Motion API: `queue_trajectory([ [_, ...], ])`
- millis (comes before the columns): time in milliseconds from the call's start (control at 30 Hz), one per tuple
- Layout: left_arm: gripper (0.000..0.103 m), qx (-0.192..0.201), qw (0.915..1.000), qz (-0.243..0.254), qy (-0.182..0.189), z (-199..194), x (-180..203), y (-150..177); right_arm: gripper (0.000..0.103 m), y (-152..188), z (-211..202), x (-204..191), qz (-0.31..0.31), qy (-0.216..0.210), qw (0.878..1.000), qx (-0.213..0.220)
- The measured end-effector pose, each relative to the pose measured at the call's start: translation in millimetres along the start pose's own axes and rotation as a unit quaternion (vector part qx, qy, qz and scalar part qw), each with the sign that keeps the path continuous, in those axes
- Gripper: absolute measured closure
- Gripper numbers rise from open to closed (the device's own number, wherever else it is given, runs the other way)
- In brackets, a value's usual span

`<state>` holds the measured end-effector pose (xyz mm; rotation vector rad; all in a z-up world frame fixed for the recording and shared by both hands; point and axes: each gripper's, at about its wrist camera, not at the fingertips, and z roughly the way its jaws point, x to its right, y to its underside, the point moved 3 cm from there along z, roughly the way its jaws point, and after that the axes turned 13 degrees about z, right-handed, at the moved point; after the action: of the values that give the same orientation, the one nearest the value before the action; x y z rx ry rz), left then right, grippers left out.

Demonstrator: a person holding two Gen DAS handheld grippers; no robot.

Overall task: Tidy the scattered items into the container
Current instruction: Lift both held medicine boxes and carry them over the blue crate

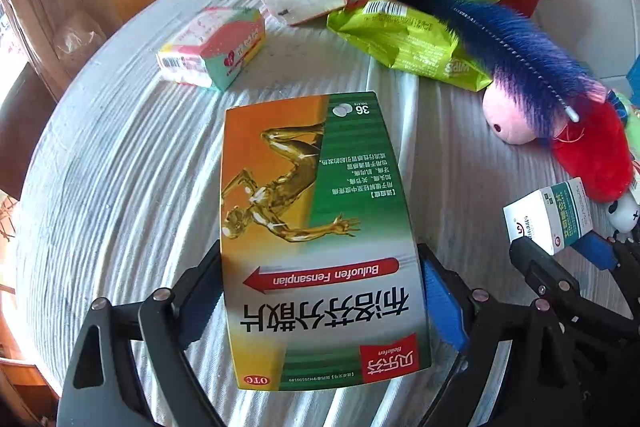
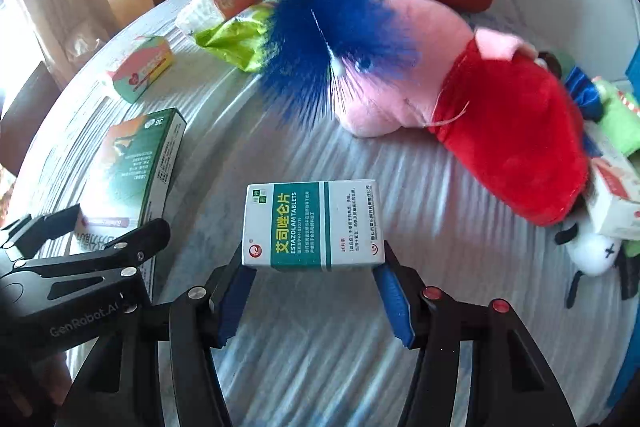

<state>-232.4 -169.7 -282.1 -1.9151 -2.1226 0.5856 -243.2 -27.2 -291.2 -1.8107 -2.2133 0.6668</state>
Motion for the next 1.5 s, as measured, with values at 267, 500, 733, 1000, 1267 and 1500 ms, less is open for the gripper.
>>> queue_trajectory([
  [267, 0.014, 0.067, 0.9976, 0.005, -0.014, -76.0, 6.1, 18.7, 0.045, -18.8, -78.0, 13.7, -0.001, -0.010, 0.997, 0.072],
  [500, 0.013, 0.131, 0.9910, 0.022, -0.017, -144.5, 31.3, 10.5, 0.045, -29.9, -162.6, 34.7, 0.008, -0.017, 0.989, 0.145],
  [733, 0.013, 0.216, 0.9735, 0.074, 0.012, -216.4, 50.1, 0.4, 0.044, -22.1, -257.5, 63.8, 0.053, 0.005, 0.974, 0.219],
  [1000, 0.013, 0.258, 0.9570, 0.115, 0.066, -260.0, 81.1, 11.6, 0.044, -0.1, -325.6, 85.5, 0.087, 0.061, 0.961, 0.256],
  [1267, 0.013, 0.294, 0.9358, 0.167, 0.100, -302.6, 156.2, 15.0, 0.044, 26.0, -385.1, 141.5, 0.130, 0.106, 0.940, 0.296],
  [1500, 0.013, 0.322, 0.9166, 0.202, 0.123, -337.6, 269.9, 6.6, 0.044, 41.0, -435.4, 241.3, 0.159, 0.140, 0.921, 0.328],
])
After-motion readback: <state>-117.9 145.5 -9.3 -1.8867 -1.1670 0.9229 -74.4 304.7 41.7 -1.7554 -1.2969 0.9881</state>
